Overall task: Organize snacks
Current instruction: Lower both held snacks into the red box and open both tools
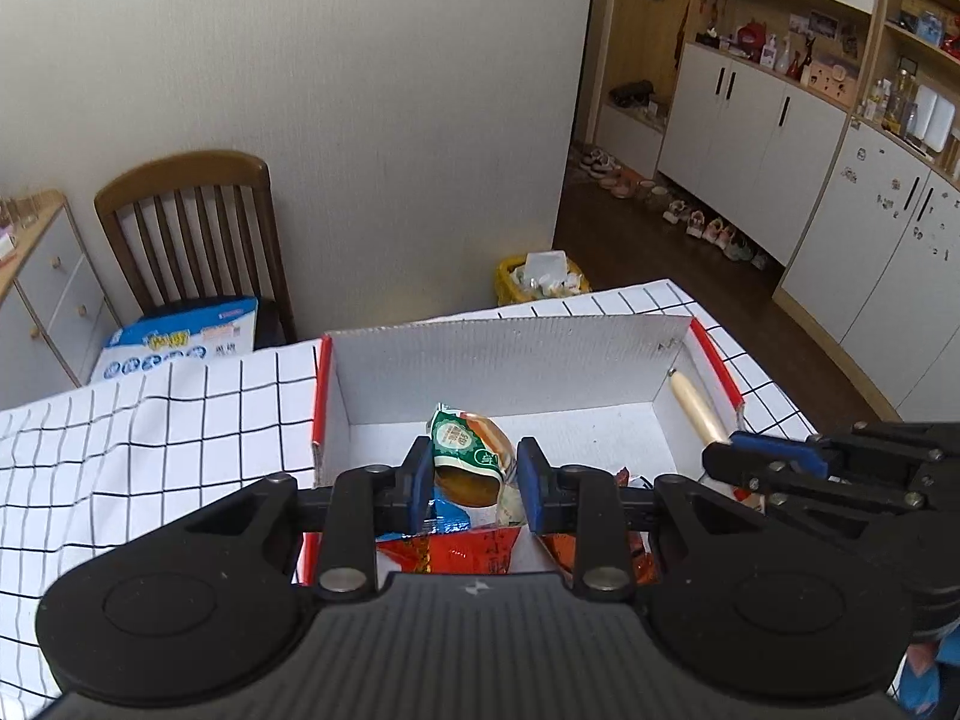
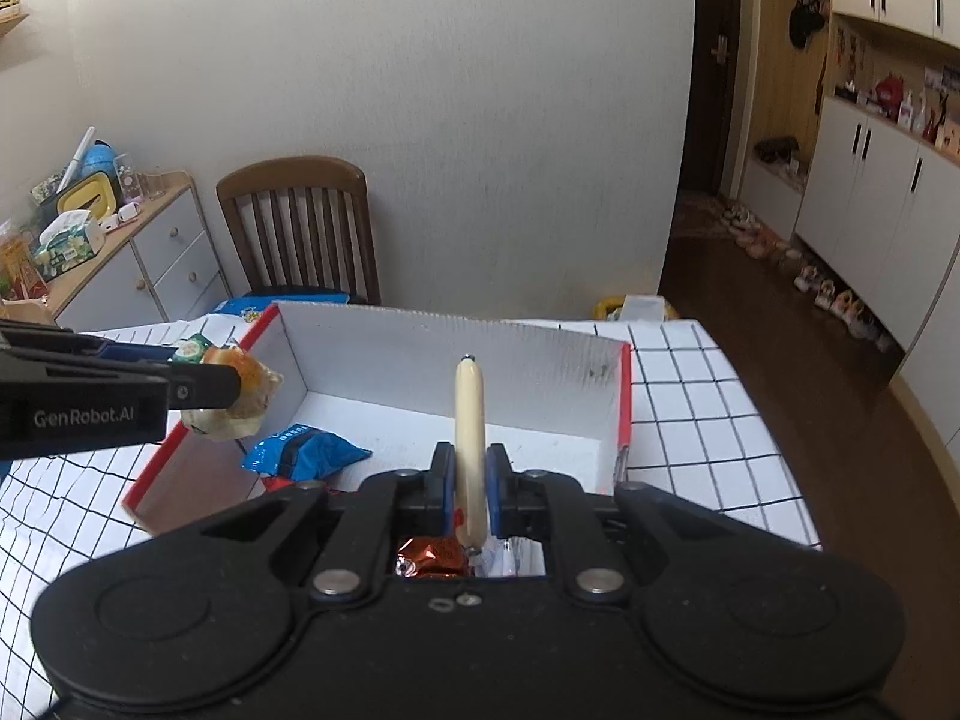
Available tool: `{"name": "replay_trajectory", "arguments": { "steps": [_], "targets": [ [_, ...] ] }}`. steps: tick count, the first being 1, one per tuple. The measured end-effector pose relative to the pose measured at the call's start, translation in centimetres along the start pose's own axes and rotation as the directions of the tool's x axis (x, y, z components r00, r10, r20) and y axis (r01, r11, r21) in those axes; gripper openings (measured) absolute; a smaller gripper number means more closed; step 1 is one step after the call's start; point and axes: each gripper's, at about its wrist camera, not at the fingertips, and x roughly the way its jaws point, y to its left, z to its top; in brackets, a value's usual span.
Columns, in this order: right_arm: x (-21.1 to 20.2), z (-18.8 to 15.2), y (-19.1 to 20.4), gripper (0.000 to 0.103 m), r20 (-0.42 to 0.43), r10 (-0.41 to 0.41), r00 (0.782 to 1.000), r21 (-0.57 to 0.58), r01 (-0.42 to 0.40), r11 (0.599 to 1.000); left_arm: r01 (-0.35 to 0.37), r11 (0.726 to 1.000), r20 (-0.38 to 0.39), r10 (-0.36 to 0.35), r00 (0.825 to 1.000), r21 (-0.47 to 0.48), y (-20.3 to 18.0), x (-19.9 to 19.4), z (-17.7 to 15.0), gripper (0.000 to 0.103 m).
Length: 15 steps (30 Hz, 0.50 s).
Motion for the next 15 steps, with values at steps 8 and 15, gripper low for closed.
{"name": "replay_trajectory", "arguments": {
  "steps": [8,15],
  "targets": [
    [3.2,-0.7,-0.1,0.009,-0.075,-0.006,0.997,0.000,0.006,1.000,0.004,1.000,-0.060,-0.005,0.998,-0.021,0.2,3.6,0.0,0.029],
    [5.1,-1.5,0.0,0.008,-0.132,0.003,0.991,-0.011,-0.005,1.000,-0.002,1.000,-0.102,0.002,0.995,0.007,-0.8,6.2,-0.4,0.029]
  ]
}}
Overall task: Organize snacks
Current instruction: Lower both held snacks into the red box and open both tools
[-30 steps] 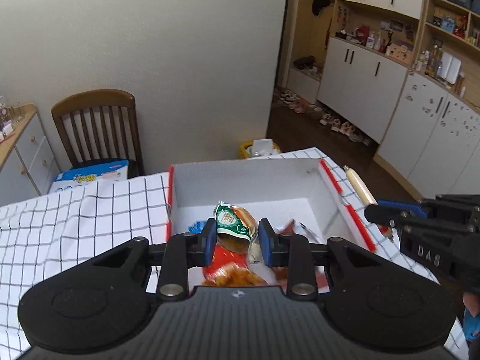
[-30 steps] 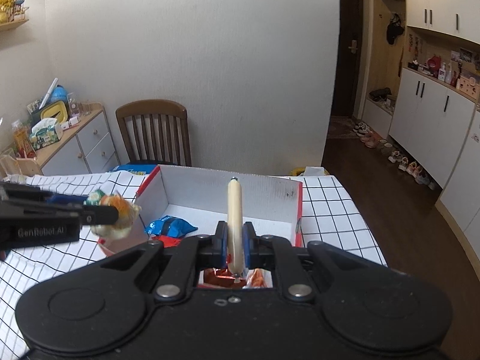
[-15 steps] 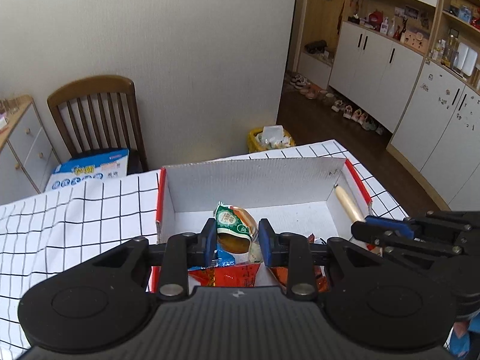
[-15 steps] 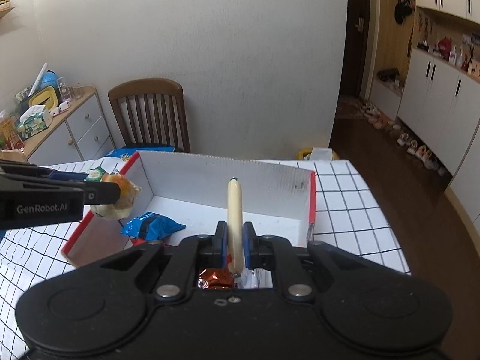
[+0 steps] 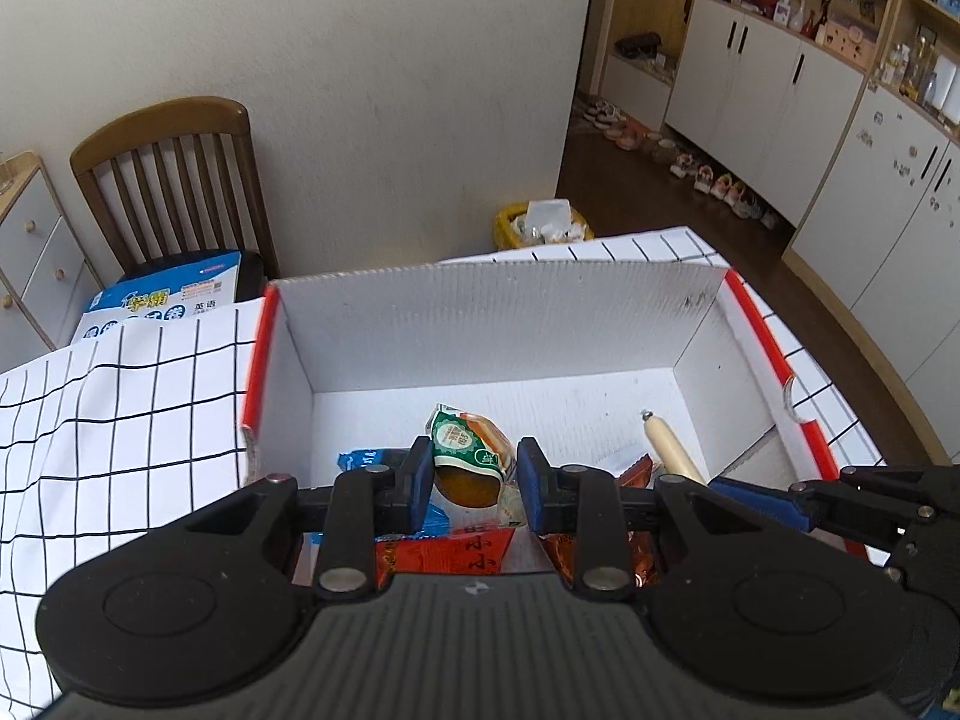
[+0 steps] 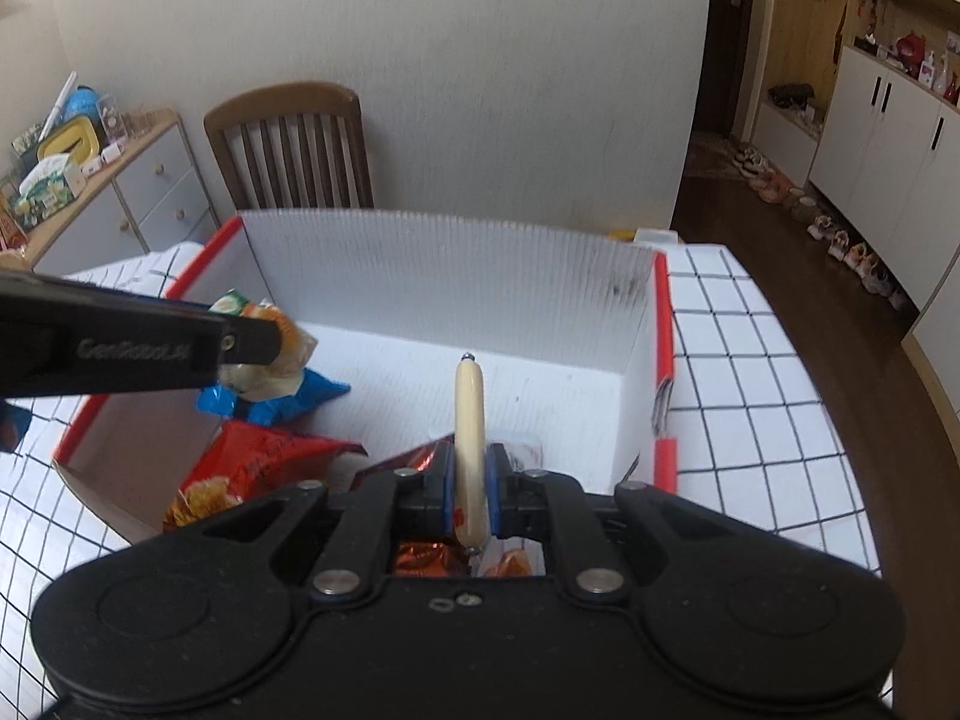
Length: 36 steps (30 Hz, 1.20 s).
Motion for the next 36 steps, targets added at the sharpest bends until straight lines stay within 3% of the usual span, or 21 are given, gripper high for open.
{"name": "replay_trajectory", "arguments": {
  "steps": [8,16,22,32,34,36],
  "targets": [
    [1.1,-0.7,-0.2,0.008,-0.029,-0.003,1.000,0.006,0.003,1.000,-0.016,0.998,-0.048,0.019,0.999,0.060,-1.0,2.3,-0.4,0.029],
    [1.3,-1.1,-0.5,0.009,-0.039,0.001,0.999,0.024,0.000,1.000,-0.024,0.998,-0.097,0.029,0.995,0.054,-1.3,3.7,-0.9,0.029],
    [1.3,-1.2,-0.6,0.019,-0.048,-0.001,0.999,0.036,0.003,0.999,-0.055,0.997,-0.123,0.061,0.991,0.051,-1.2,4.0,-1.0,0.029],
    [-0.1,-1.3,-0.8,0.029,-0.031,0.016,0.999,0.058,-0.014,0.998,-0.030,0.999,-0.106,0.032,0.994,0.019,-0.6,1.9,-1.2,0.029],
    [-0.7,-1.2,-0.8,0.032,-0.022,0.017,1.000,0.062,-0.015,0.998,-0.017,1.000,-0.094,0.018,0.995,0.014,-0.5,1.1,-1.2,0.031],
    [-1.2,-1.1,-0.8,0.033,-0.016,0.019,1.000,0.071,-0.017,0.997,-0.007,1.000,-0.075,0.008,0.997,0.005,-0.4,0.2,-1.2,0.042]
  ]
}}
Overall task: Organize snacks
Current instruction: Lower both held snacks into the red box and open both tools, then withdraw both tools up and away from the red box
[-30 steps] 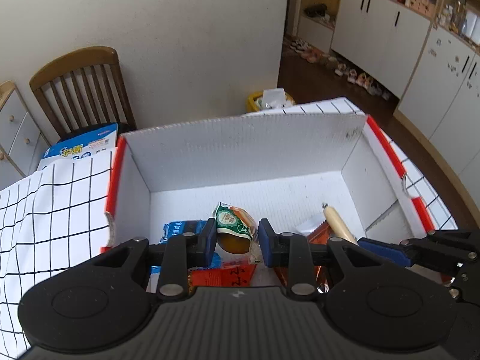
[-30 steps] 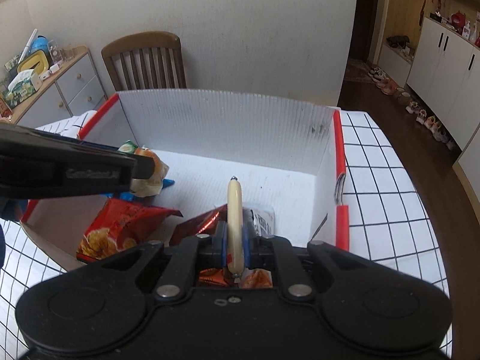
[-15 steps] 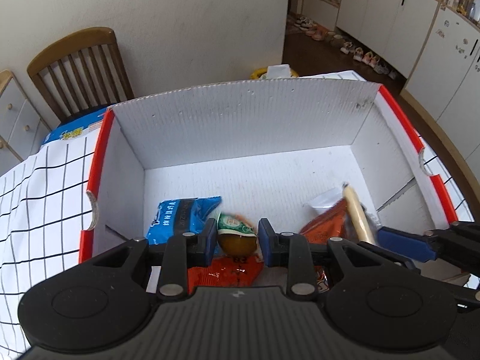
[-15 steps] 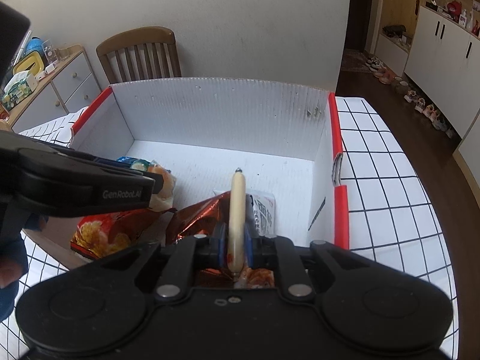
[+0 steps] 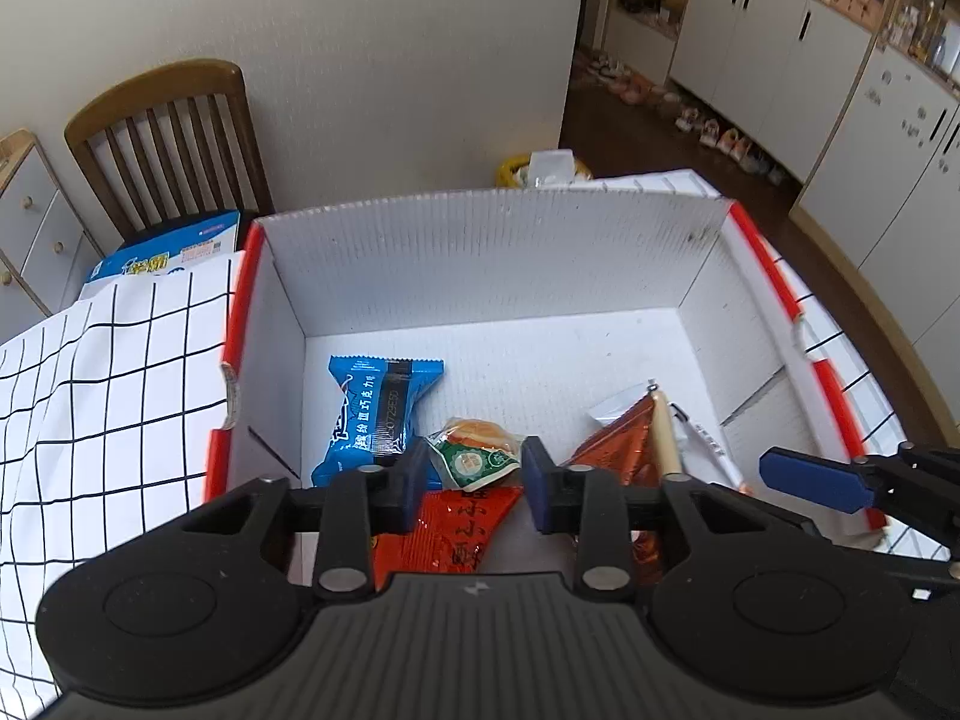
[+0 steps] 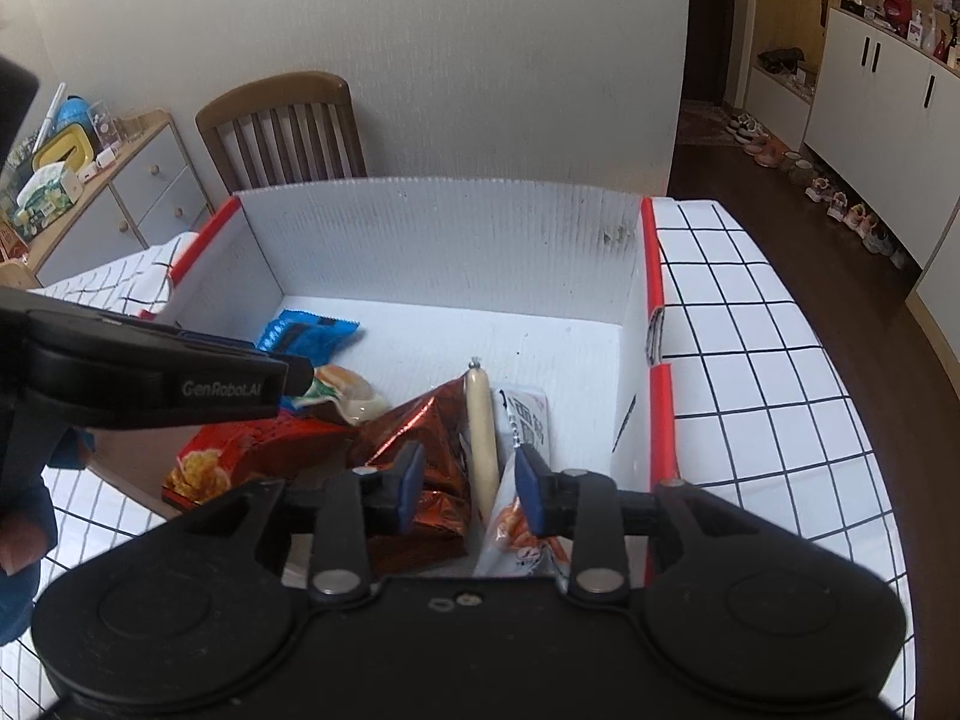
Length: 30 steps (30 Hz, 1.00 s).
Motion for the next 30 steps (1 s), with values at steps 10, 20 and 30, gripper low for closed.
{"name": "replay_trajectory", "arguments": {
  "steps": [10,20,30],
  "targets": [
    [-3.6,-0.2,0.7,0.050,0.053,0.007,0.999,0.016,-0.008,1.000,0.018,1.000,0.086,-0.018,0.996,0.002,0.3,-5.0,-1.0,0.053],
    [-8.0,-1.0,2.5,0.062,0.111,0.027,0.994,0.003,-0.028,1.000,0.011,1.000,0.170,-0.015,0.985,0.021,0.8,-10.2,-2.7,0.053],
    [-12.2,-2.3,3.9,0.074,0.171,0.047,0.984,0.001,-0.048,0.999,0.009,0.999,0.244,-0.018,0.970,0.039,1.4,-14.7,-5.1,0.068]
  ]
}}
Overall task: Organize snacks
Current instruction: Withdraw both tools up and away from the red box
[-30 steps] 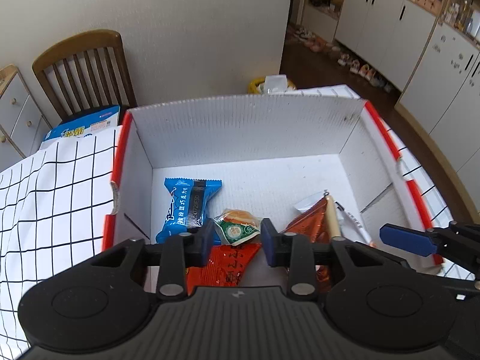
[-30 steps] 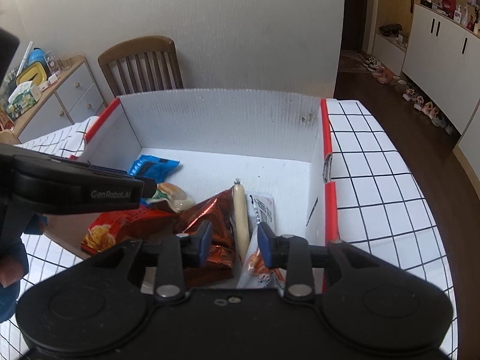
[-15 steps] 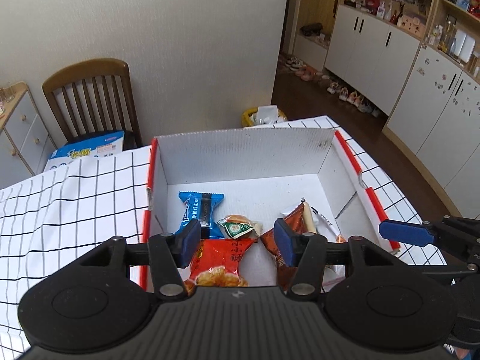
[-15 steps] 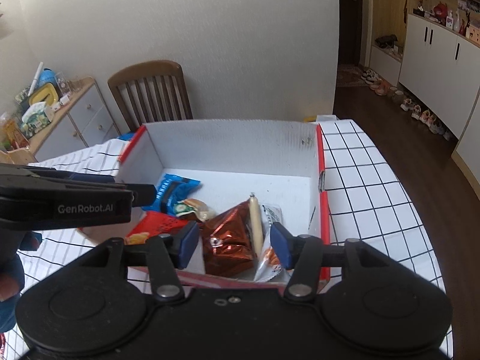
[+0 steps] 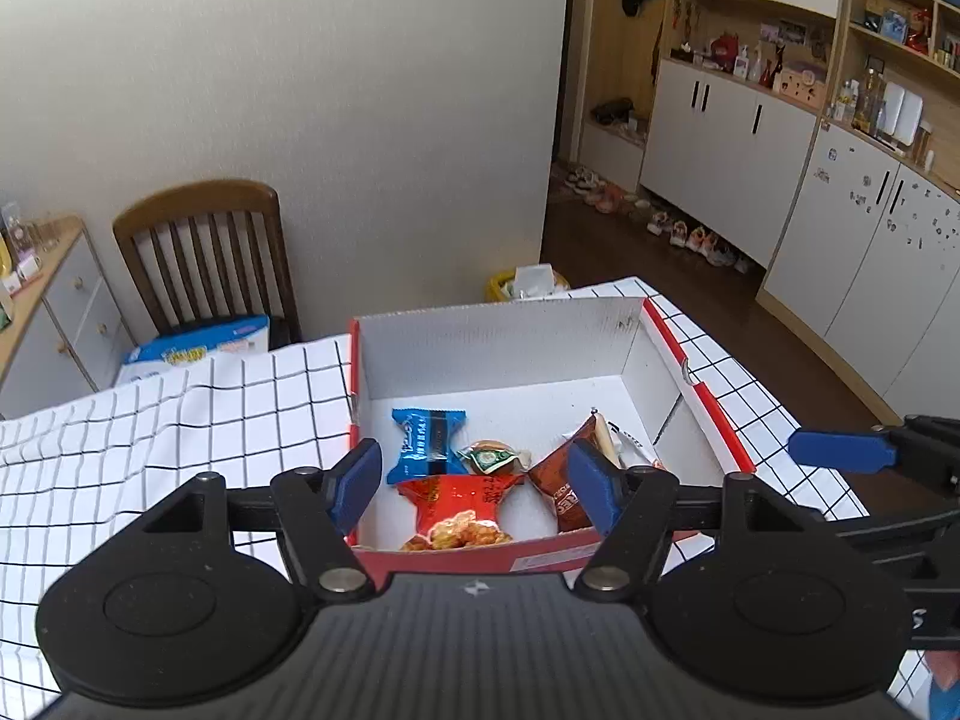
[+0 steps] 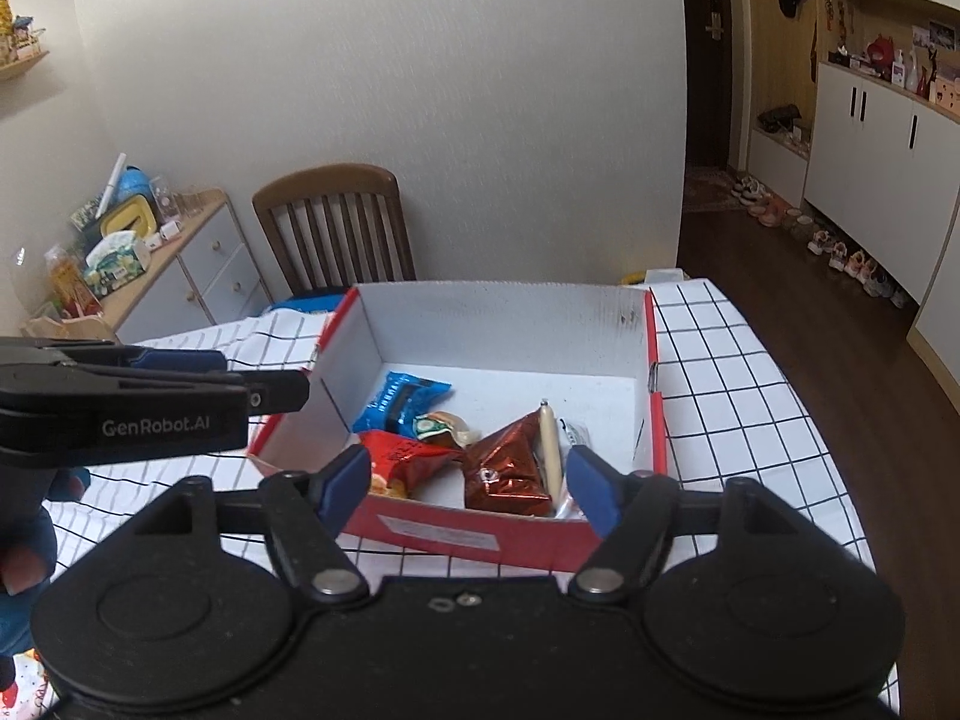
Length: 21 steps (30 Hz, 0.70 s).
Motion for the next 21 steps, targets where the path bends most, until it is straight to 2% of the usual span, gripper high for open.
{"name": "replay_trajectory", "arguments": {
  "steps": [6,10,13,16,21],
  "targets": [
    [-2.5,-0.6,1.1,0.082,0.038,0.004,0.999,-0.017,-0.003,1.000,0.032,0.999,0.017,-0.032,0.999,-0.015,0.7,-2.4,-0.9,0.068],
    [-4.0,-1.1,1.6,0.091,0.064,0.011,0.998,-0.010,-0.010,1.000,0.045,0.999,0.030,-0.044,0.999,-0.014,1.1,-4.0,-1.7,0.068],
    [-5.1,-1.5,2.0,0.094,0.080,0.023,0.997,-0.003,-0.022,1.000,0.055,0.998,0.038,-0.054,0.998,-0.014,1.3,-5.1,-2.4,0.068],
    [-6.1,-2.0,2.4,0.096,0.099,0.026,0.995,-0.008,-0.026,1.000,0.057,0.998,0.055,-0.057,0.997,-0.011,1.7,-6.3,-3.4,0.076],
    [-7.5,-3.3,3.3,0.096,0.113,0.034,0.993,-0.025,-0.032,0.999,0.059,0.998,0.084,-0.059,0.995,0.002,2.3,-8.0,-5.0,0.078]
  ]
}}
